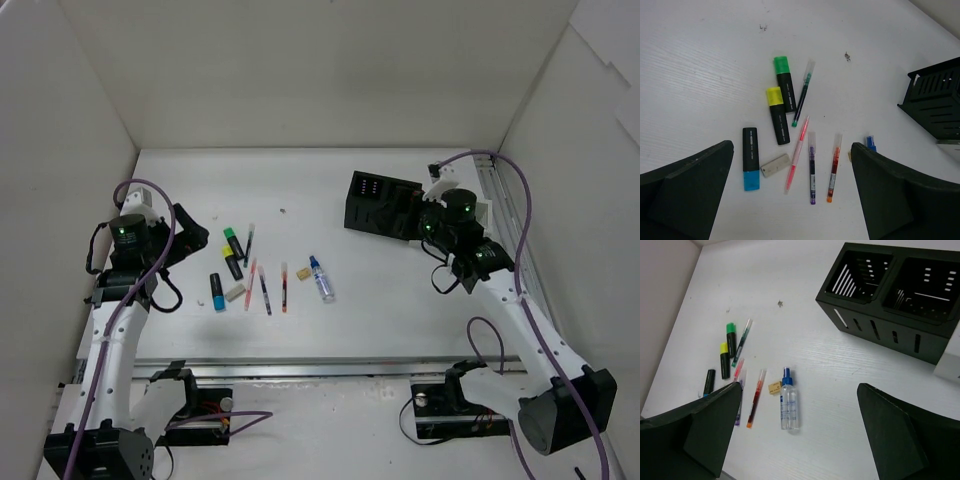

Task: Sort the stationery into containers
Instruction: Pick up the stationery from the center of the board.

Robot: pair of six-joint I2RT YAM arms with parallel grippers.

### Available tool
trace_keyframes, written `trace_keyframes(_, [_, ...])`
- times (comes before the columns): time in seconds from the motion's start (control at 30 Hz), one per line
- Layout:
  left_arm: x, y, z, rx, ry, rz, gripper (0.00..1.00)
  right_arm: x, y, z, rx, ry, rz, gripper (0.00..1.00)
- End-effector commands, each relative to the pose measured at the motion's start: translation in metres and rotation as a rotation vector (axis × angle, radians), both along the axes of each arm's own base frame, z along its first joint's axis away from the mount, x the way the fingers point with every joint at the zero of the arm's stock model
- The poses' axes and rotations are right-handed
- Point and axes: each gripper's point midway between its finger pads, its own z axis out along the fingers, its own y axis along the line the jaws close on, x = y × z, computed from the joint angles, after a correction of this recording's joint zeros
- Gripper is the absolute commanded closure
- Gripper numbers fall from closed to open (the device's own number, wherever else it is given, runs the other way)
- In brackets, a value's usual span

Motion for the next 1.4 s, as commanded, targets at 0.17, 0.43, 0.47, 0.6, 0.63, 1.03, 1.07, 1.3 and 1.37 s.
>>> trace_keyframes(0.17, [0.007, -0.003, 0.018, 0.013, -0.087, -0.014, 0.01, 0.015, 0.079, -0.021, -0.291, -0.028, 0.227, 0.02])
trace_keyframes(0.43, [0.008, -0.018, -0.014, 0.017, 0.024, -0.049, 0.00, 0.016, 0.135, -0.127, -0.514, 0.221, 0.335, 0.03])
trace_keyframes(0.47, [0.008, -0.020, -0.019, 0.021, 0.047, -0.053, 0.00, 0.012, 0.139, -0.136, -0.538, 0.241, 0.349, 0.03])
trace_keyframes(0.6, [0.006, -0.026, -0.027, 0.042, 0.073, -0.062, 0.00, 0.015, 0.142, -0.166, -0.625, 0.299, 0.335, 0.12])
trace_keyframes(0.63, [0.006, -0.029, -0.027, 0.048, 0.071, -0.069, 0.00, 0.014, 0.144, -0.176, -0.638, 0.317, 0.343, 0.16])
trace_keyframes(1.03, [0.003, -0.032, -0.039, 0.083, 0.092, -0.081, 0.00, -0.006, 0.143, -0.225, -0.674, 0.431, 0.385, 0.54])
trace_keyframes(1.07, [0.003, -0.031, -0.038, 0.086, 0.092, -0.081, 0.00, -0.006, 0.143, -0.225, -0.676, 0.428, 0.387, 0.57])
trace_keyframes(1.3, [0.004, -0.031, -0.037, 0.101, 0.084, -0.091, 0.01, 0.016, 0.143, -0.194, -0.675, 0.340, 0.360, 0.91])
trace_keyframes(1.37, [0.004, -0.030, -0.038, 0.106, 0.084, -0.092, 0.01, 0.024, 0.142, -0.179, -0.657, 0.305, 0.347, 0.94])
